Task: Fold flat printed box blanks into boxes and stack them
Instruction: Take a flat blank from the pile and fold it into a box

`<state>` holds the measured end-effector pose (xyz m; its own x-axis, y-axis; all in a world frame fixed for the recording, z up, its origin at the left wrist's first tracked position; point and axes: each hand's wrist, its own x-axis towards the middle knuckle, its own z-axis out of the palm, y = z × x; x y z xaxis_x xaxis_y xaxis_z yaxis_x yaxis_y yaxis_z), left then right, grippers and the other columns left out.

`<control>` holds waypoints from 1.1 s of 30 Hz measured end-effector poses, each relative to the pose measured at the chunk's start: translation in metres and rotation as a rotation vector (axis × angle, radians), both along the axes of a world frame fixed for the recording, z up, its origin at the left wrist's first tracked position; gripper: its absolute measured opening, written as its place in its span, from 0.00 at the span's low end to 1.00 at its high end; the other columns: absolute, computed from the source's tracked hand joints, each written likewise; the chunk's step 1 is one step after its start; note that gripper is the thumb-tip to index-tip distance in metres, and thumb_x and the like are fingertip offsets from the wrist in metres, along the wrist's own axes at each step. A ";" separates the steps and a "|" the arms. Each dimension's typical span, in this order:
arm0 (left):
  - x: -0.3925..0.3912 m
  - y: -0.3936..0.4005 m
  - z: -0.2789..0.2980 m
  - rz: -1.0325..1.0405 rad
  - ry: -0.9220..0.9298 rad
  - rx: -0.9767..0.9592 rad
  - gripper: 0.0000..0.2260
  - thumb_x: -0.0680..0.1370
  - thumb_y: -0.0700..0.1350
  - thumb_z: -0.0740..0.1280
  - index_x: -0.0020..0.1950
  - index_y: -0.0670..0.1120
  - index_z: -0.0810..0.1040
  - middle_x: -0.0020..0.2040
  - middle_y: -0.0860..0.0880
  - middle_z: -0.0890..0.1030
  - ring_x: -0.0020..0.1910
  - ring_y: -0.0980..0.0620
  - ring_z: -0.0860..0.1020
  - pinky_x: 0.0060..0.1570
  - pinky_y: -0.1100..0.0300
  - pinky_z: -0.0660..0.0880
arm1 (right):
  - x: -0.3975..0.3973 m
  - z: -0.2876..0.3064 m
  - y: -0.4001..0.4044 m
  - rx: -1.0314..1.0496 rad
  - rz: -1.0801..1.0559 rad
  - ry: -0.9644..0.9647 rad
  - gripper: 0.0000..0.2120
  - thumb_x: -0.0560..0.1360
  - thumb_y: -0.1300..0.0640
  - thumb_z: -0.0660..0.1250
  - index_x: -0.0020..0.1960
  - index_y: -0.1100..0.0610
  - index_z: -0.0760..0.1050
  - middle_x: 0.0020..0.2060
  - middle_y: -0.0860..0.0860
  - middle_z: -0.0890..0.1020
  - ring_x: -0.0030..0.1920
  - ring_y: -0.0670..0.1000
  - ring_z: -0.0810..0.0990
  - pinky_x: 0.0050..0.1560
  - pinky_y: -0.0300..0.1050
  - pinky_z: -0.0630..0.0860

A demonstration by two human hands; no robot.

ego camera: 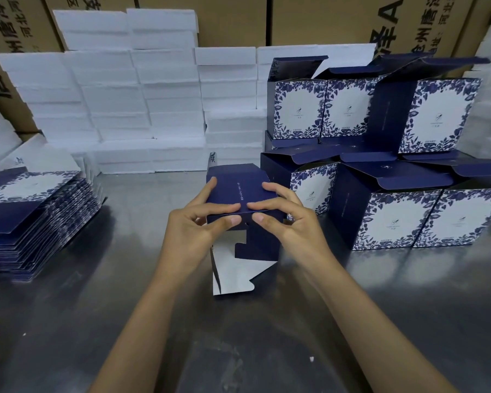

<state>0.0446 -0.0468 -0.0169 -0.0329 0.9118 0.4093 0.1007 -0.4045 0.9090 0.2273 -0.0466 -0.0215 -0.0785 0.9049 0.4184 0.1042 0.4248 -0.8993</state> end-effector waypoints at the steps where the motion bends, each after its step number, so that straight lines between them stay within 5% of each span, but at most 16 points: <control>1: 0.001 -0.001 0.000 0.001 -0.001 0.005 0.12 0.70 0.36 0.77 0.47 0.52 0.88 0.73 0.53 0.73 0.67 0.67 0.72 0.62 0.68 0.73 | 0.000 0.000 0.001 0.002 -0.001 -0.005 0.10 0.75 0.65 0.73 0.52 0.53 0.85 0.69 0.45 0.75 0.70 0.40 0.71 0.59 0.24 0.66; 6: -0.008 0.006 -0.002 0.059 0.003 0.009 0.14 0.71 0.39 0.77 0.48 0.58 0.87 0.74 0.53 0.72 0.68 0.67 0.71 0.66 0.61 0.72 | 0.006 -0.009 0.003 -0.164 0.079 0.154 0.28 0.74 0.51 0.76 0.71 0.36 0.72 0.71 0.31 0.70 0.69 0.32 0.70 0.63 0.31 0.72; 9: -0.017 0.013 -0.007 0.221 -0.107 0.036 0.12 0.74 0.39 0.76 0.50 0.57 0.85 0.67 0.50 0.79 0.65 0.57 0.77 0.64 0.56 0.75 | 0.005 -0.017 0.007 -0.368 -0.011 0.226 0.40 0.70 0.36 0.74 0.78 0.41 0.63 0.75 0.40 0.69 0.70 0.41 0.73 0.73 0.47 0.69; 11: -0.020 0.017 -0.011 0.311 -0.201 0.048 0.09 0.76 0.40 0.74 0.52 0.54 0.84 0.58 0.50 0.83 0.58 0.54 0.82 0.54 0.63 0.78 | 0.002 -0.021 0.011 -0.470 -0.037 0.225 0.24 0.79 0.41 0.66 0.73 0.46 0.70 0.72 0.48 0.75 0.64 0.47 0.79 0.70 0.49 0.73; 13: -0.018 0.018 -0.012 0.384 -0.236 0.061 0.07 0.78 0.41 0.72 0.55 0.50 0.82 0.54 0.52 0.84 0.50 0.60 0.83 0.45 0.71 0.76 | -0.004 -0.024 0.011 -0.512 0.025 0.203 0.11 0.85 0.48 0.58 0.65 0.46 0.75 0.67 0.52 0.80 0.62 0.51 0.81 0.63 0.46 0.77; 17: -0.007 0.012 -0.011 0.464 -0.284 -0.028 0.04 0.79 0.46 0.70 0.51 0.48 0.79 0.45 0.57 0.83 0.44 0.65 0.81 0.39 0.75 0.73 | -0.016 -0.024 0.014 -0.442 0.132 0.191 0.16 0.86 0.47 0.56 0.72 0.38 0.71 0.65 0.42 0.81 0.64 0.47 0.79 0.64 0.49 0.75; 19: -0.005 0.010 -0.010 0.456 -0.303 -0.167 0.12 0.78 0.59 0.65 0.51 0.51 0.79 0.42 0.59 0.84 0.45 0.63 0.81 0.39 0.70 0.73 | -0.020 -0.019 0.011 -0.378 0.171 0.220 0.16 0.84 0.44 0.58 0.69 0.30 0.71 0.67 0.38 0.78 0.64 0.42 0.78 0.62 0.45 0.74; 22: -0.008 0.011 -0.013 0.350 -0.277 -0.408 0.28 0.76 0.71 0.48 0.51 0.55 0.79 0.46 0.51 0.85 0.48 0.56 0.81 0.41 0.62 0.67 | -0.020 -0.015 0.010 -0.258 0.153 0.193 0.16 0.81 0.45 0.64 0.68 0.31 0.73 0.72 0.37 0.73 0.73 0.40 0.70 0.75 0.50 0.66; 25: -0.014 0.016 -0.015 0.323 -0.133 -0.590 0.22 0.80 0.63 0.48 0.45 0.55 0.78 0.40 0.51 0.86 0.39 0.54 0.82 0.38 0.59 0.68 | -0.016 -0.009 0.007 -0.141 0.112 0.128 0.17 0.80 0.51 0.69 0.66 0.35 0.78 0.75 0.38 0.67 0.74 0.35 0.65 0.77 0.47 0.64; 27: -0.019 0.020 -0.014 0.324 0.014 -0.672 0.13 0.81 0.54 0.55 0.50 0.51 0.77 0.43 0.48 0.85 0.36 0.50 0.80 0.35 0.58 0.69 | -0.011 -0.006 0.005 -0.085 0.068 0.041 0.17 0.79 0.55 0.71 0.65 0.39 0.78 0.75 0.38 0.67 0.73 0.33 0.65 0.76 0.44 0.65; 30: -0.020 0.022 -0.021 0.398 0.127 -0.473 0.16 0.80 0.43 0.65 0.68 0.48 0.70 0.55 0.47 0.78 0.49 0.49 0.77 0.45 0.57 0.72 | -0.005 -0.004 0.003 -0.048 0.029 -0.062 0.20 0.76 0.58 0.74 0.66 0.46 0.77 0.73 0.39 0.70 0.72 0.35 0.68 0.75 0.46 0.67; 33: -0.013 0.010 -0.010 0.369 0.041 -0.074 0.15 0.81 0.42 0.64 0.66 0.54 0.74 0.65 0.54 0.76 0.58 0.66 0.75 0.53 0.72 0.70 | -0.007 -0.002 0.002 -0.040 0.038 -0.126 0.21 0.74 0.58 0.76 0.66 0.49 0.78 0.72 0.40 0.71 0.72 0.38 0.69 0.73 0.49 0.69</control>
<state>0.0319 -0.0372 -0.0264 -0.3494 0.8689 0.3506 0.2638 -0.2679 0.9266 0.2205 -0.0450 -0.0230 -0.1621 0.9162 0.3665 0.2017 0.3943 -0.8966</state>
